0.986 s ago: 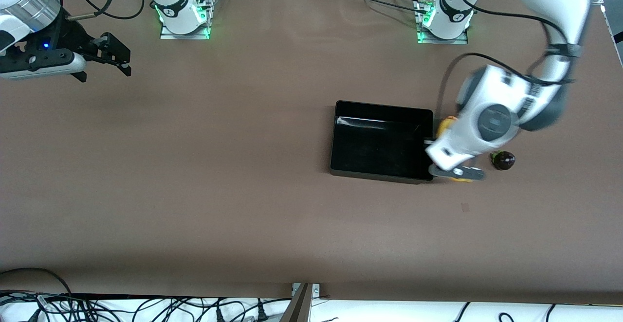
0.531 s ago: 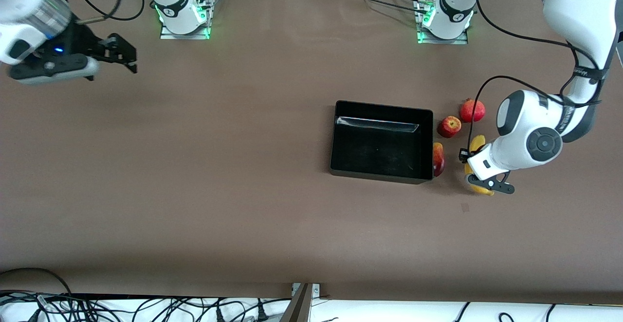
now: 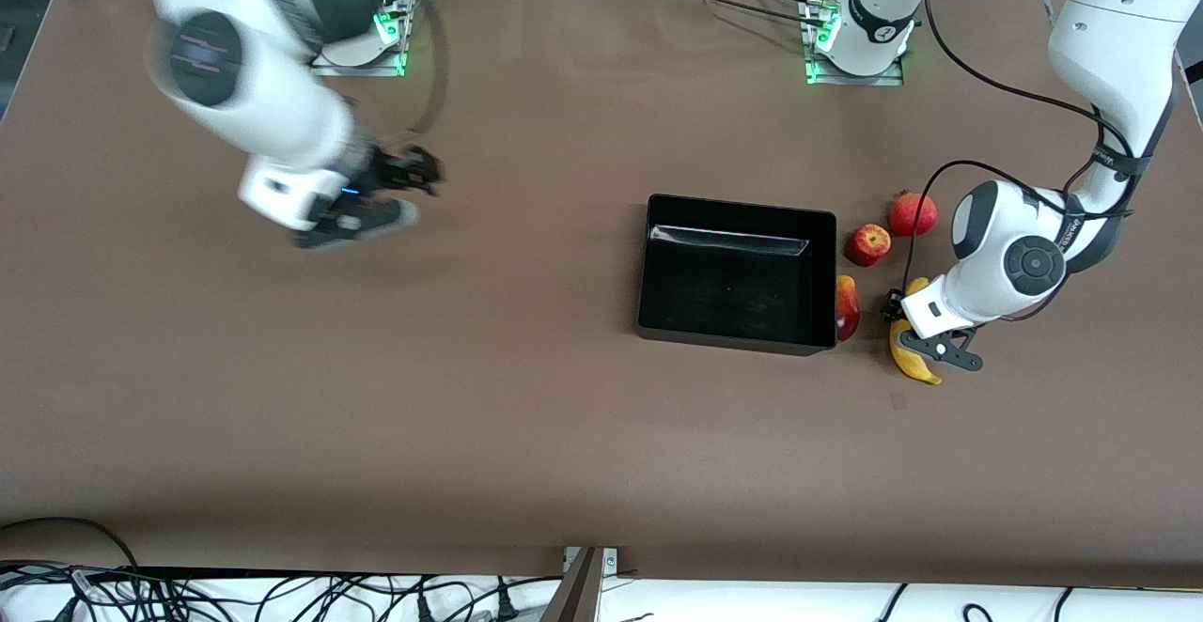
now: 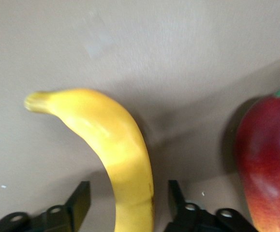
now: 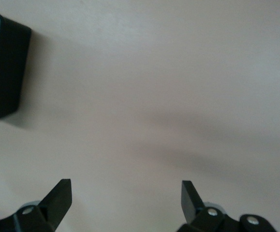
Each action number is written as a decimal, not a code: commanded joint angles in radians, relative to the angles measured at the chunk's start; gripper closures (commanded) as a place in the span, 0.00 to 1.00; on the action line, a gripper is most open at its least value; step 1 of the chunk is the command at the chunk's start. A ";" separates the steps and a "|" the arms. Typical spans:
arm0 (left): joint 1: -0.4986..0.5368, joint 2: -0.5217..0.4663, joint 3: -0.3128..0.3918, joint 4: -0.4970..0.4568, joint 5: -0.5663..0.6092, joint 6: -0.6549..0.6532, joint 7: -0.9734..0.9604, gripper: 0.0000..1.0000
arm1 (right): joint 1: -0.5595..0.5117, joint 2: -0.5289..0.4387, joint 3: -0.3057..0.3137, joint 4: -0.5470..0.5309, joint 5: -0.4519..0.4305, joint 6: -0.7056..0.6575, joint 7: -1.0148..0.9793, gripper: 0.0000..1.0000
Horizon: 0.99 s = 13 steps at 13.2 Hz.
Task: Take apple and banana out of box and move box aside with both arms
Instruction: 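Raise the left gripper while the right gripper reaches the box rim, then grip the box rim with the right gripper while the left gripper withdraws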
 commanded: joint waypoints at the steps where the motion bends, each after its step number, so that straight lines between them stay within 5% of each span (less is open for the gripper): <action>1: 0.010 -0.111 -0.057 0.032 -0.009 -0.130 -0.018 0.00 | 0.130 0.095 -0.010 0.042 0.005 0.097 0.241 0.00; 5: 0.004 -0.153 -0.088 0.320 -0.160 -0.636 -0.029 0.00 | 0.276 0.239 -0.010 0.089 0.006 0.299 0.539 0.00; 8: 0.001 -0.156 -0.135 0.500 -0.176 -0.878 -0.092 0.00 | 0.356 0.381 -0.016 0.191 -0.001 0.424 0.733 0.00; 11: -0.022 -0.215 -0.126 0.546 -0.175 -0.950 -0.117 0.00 | 0.437 0.486 -0.048 0.222 -0.042 0.536 0.796 0.01; 13: -0.106 -0.313 -0.015 0.507 -0.188 -0.938 -0.137 0.00 | 0.468 0.530 -0.068 0.222 -0.085 0.562 0.823 0.06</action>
